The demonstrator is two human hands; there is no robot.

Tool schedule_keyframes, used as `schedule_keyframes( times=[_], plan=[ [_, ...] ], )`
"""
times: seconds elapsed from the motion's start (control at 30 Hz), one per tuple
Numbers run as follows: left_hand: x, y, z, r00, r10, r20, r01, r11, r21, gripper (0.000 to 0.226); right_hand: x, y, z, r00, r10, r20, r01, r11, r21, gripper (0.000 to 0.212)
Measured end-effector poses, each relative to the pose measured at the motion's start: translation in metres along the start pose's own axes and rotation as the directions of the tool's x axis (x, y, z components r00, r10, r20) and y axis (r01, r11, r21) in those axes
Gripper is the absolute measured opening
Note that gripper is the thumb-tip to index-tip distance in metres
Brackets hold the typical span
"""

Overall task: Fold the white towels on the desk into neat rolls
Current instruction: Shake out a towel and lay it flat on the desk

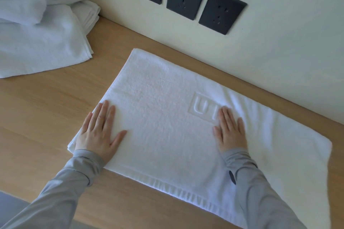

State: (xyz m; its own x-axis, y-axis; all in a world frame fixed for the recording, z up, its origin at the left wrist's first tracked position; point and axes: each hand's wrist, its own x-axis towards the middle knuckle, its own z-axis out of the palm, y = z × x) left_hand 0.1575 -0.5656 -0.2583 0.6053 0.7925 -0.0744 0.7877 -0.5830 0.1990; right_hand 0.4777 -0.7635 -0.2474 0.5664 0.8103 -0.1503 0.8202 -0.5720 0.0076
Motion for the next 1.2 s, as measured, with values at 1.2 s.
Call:
schedule_keyframes(
  times=[1.2],
  plan=[
    [-0.008,0.201,0.046,0.963,0.261,0.067,-0.263,0.964,0.033,0.069,0.03,0.142,0.006,0.994,0.096,-0.06,-0.089,0.989,0.115,0.059]
  ],
)
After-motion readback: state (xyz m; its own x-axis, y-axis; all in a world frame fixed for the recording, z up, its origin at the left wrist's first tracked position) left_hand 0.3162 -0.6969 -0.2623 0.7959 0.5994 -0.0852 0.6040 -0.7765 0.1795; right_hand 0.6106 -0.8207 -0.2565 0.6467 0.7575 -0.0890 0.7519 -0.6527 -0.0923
